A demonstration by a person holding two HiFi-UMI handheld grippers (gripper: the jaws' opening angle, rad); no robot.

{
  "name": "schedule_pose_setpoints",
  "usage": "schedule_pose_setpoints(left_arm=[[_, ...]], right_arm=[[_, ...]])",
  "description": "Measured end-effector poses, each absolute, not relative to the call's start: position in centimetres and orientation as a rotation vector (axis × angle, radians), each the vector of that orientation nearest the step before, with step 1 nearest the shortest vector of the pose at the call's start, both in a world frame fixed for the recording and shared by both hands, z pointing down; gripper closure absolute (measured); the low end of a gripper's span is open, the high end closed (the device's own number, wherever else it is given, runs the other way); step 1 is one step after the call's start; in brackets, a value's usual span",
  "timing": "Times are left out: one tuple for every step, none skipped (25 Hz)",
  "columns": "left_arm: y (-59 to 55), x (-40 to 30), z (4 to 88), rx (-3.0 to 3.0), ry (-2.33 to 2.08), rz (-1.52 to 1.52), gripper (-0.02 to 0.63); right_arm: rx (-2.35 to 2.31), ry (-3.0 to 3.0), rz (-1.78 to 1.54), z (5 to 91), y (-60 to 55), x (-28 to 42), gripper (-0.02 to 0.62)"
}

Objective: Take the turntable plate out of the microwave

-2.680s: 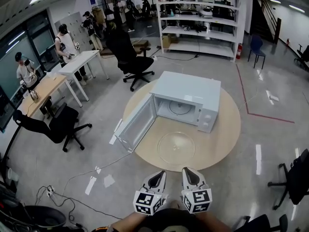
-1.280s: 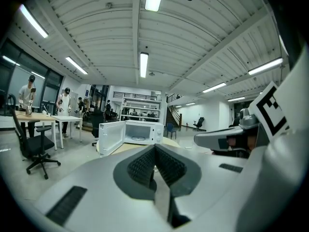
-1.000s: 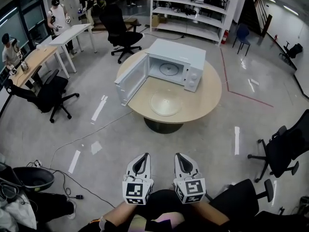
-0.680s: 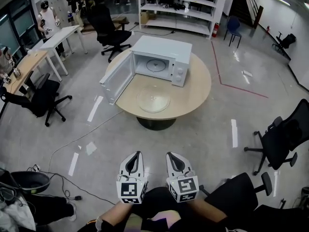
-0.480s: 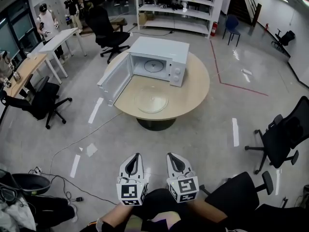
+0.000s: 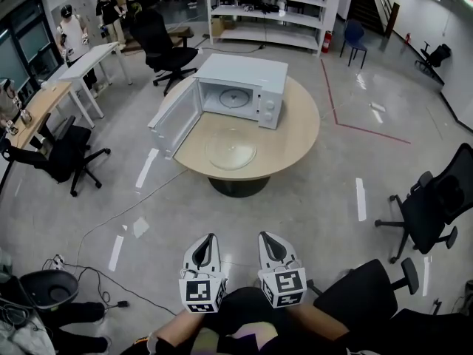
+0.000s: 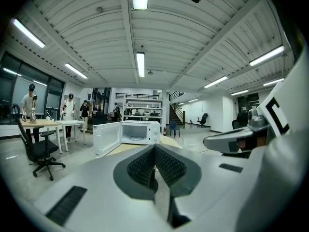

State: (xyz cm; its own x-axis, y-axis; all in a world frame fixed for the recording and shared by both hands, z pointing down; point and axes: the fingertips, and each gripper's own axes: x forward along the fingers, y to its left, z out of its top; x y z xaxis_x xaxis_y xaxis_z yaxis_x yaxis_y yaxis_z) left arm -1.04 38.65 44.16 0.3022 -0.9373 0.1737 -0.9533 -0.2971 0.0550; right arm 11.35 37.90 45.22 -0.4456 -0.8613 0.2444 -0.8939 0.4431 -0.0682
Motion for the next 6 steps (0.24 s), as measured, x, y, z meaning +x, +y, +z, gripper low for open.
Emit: schedule_pose_setpoints(left_arm=[[38.68, -0.98, 44.20, 2.413, -1.763, 0.163, 0.560], [38.72, -0.96, 44.26, 2.413, -1.761, 0.163, 0.560], [38.79, -0.98, 44.36, 2.413, -1.759, 0.163, 0.560], [38.88, -1.00, 44.47, 2.413, -1.757, 0.163, 0.560], [38.99, -1.03, 44.57, 2.413, -1.755, 0.164, 0.560], [39.09, -1.07, 44.67, 2.413, -1.753, 0.164, 0.560]], right_arm=[[1.551, -2.515, 0.279, 45.22, 37.95, 11.46, 0.580], [1.553, -2.512, 0.280, 45.26, 38.01, 11.52, 0.580], [1.555, -2.510, 0.280, 45.34, 38.10, 11.54, 0.580], [1.555, -2.508, 0.282, 45.44, 38.22, 11.52, 0.580], [1.554, -2.507, 0.283, 45.56, 38.34, 11.49, 0.580], [1.554, -2.506, 0.285, 45.67, 38.47, 11.46, 0.580]])
